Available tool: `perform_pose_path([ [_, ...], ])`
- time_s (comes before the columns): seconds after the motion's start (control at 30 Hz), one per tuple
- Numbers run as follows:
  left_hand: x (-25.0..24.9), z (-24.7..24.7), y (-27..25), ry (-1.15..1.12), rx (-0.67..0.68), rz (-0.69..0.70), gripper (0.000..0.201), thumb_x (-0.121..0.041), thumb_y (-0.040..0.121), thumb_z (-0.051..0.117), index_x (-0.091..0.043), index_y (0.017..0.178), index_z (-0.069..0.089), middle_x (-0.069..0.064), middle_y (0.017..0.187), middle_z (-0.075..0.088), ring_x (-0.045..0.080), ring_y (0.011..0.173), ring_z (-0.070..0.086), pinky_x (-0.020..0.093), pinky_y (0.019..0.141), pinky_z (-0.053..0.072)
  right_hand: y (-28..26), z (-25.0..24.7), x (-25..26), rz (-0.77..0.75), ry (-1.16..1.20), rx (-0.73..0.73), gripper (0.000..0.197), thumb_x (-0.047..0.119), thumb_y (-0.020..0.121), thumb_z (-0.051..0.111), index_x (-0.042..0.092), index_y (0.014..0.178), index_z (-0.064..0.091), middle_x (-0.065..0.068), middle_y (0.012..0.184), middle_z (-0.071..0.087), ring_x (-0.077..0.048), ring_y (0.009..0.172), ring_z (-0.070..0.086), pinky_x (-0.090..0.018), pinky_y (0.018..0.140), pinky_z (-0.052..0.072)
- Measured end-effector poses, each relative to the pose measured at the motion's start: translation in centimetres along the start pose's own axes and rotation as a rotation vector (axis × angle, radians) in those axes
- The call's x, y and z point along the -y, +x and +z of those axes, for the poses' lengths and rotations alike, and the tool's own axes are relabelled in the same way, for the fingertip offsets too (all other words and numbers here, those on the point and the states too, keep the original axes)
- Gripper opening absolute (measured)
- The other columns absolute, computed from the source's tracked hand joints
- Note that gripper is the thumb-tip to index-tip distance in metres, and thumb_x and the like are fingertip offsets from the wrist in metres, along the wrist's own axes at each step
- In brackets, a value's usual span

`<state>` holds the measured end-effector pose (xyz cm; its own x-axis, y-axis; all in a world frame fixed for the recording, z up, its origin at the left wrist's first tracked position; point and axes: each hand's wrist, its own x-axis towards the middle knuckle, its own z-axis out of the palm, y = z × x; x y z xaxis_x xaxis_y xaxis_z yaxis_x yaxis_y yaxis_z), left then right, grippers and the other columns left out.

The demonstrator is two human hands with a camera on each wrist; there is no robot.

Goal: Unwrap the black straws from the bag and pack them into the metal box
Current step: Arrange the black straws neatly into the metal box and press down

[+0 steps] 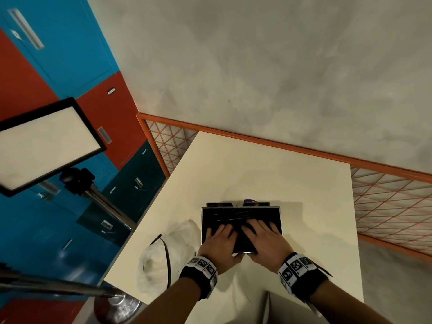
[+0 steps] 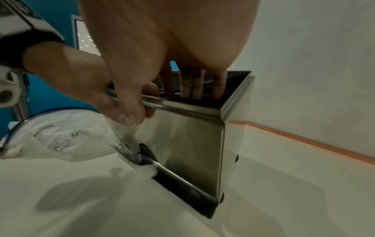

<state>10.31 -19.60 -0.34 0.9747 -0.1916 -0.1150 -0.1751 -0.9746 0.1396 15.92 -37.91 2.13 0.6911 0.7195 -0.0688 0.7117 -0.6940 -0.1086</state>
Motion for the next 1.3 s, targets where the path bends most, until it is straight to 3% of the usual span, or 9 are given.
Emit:
perform_pose_path([
  [0.1,0.0,0.2,0.3,-0.004,0.016,-0.032,0.062,-0.063,0.081,0.045,-0.025,0.13,0.051,-0.001,0.13,0.05,0.023,0.122,0.045,0.05,0.098,0.038,-0.5,-0.4,0.2,-0.028,0.004,-0.024,0.053,0.04,0.065,0.064,0.026,0.116,0.057,0.002,0.12,0.054,-0.021,0.112,0.054,-0.04,0.092,0.049],
  [0.2,0.1,0.3,0.6,-0.002,0.018,-0.038,0.066,-0.064,0.079,0.047,-0.028,0.133,0.048,-0.003,0.131,0.05,0.023,0.123,0.045,0.05,0.098,0.037,-0.8,-0.3,0.5,-0.074,0.002,0.013,0.045,0.04,0.068,0.063,0.026,0.11,0.057,0.004,0.112,0.054,-0.02,0.104,0.054,-0.037,0.082,0.049],
  [0.37,0.4,0.0,0.8,-0.051,0.002,-0.028,0.067,-0.06,0.076,0.051,-0.03,0.136,0.046,-0.008,0.133,0.046,0.017,0.126,0.043,0.046,0.103,0.038,-0.5,0.4,0.6,-0.018,0.049,0.179,0.05,0.036,0.085,0.055,0.022,0.132,0.045,0.001,0.133,0.044,-0.023,0.123,0.044,-0.042,0.097,0.041],
  [0.47,0.6,-0.3,0.6,-0.102,-0.068,0.026,0.063,-0.056,0.075,0.055,-0.029,0.132,0.049,-0.009,0.13,0.045,0.015,0.122,0.042,0.039,0.103,0.039,-0.3,0.7,0.3,0.016,0.055,0.198,0.051,0.035,0.088,0.052,0.022,0.136,0.042,0.001,0.137,0.041,-0.023,0.127,0.041,-0.043,0.101,0.038],
  [0.6,0.7,-0.8,0.2,-0.143,-0.133,0.052,0.048,-0.054,0.075,0.057,-0.029,0.116,0.054,-0.009,0.118,0.048,0.014,0.111,0.042,0.035,0.092,0.039,0.2,0.9,-0.1,0.035,0.023,0.205,0.05,0.033,0.088,0.05,0.022,0.136,0.042,0.001,0.137,0.043,-0.022,0.128,0.041,-0.042,0.102,0.036],
  [0.77,1.2,-0.6,0.5,-0.229,0.002,0.09,0.033,-0.047,0.081,0.051,-0.021,0.1,0.058,-0.004,0.103,0.058,0.019,0.102,0.053,0.041,0.089,0.048,0.7,0.8,-0.4,0.025,0.064,0.173,0.053,0.032,0.088,0.052,0.022,0.139,0.04,0.002,0.137,0.044,-0.021,0.128,0.043,-0.039,0.105,0.035],
  [0.93,0.9,0.0,0.7,-0.131,0.042,0.053,0.04,-0.044,0.084,0.049,-0.018,0.111,0.062,0.0,0.115,0.059,0.022,0.112,0.054,0.039,0.091,0.047,0.1,0.2,-0.9,-0.022,0.143,0.113,0.06,0.031,0.085,0.053,0.023,0.143,0.041,0.002,0.135,0.05,-0.021,0.124,0.05,-0.037,0.106,0.038],
  [1.17,0.7,-0.4,1.3,-0.132,0.075,-0.042,0.048,-0.044,0.084,0.057,-0.022,0.126,0.056,0.0,0.128,0.048,0.023,0.125,0.041,0.042,0.094,0.043,-0.7,-0.5,-0.8,-0.074,0.119,-0.046,0.044,0.04,0.077,0.055,0.025,0.119,0.057,0.005,0.111,0.056,-0.018,0.102,0.057,-0.033,0.086,0.05],
  [1.3,0.8,-0.8,1.5,-0.13,0.098,-0.035,0.058,-0.045,0.083,0.061,-0.024,0.136,0.049,-0.001,0.132,0.042,0.023,0.126,0.037,0.044,0.096,0.042,-0.8,-0.2,0.5,-0.08,0.128,0.144,0.048,0.038,0.085,0.054,0.025,0.13,0.047,0.002,0.125,0.051,-0.02,0.118,0.047,-0.04,0.097,0.041],
])
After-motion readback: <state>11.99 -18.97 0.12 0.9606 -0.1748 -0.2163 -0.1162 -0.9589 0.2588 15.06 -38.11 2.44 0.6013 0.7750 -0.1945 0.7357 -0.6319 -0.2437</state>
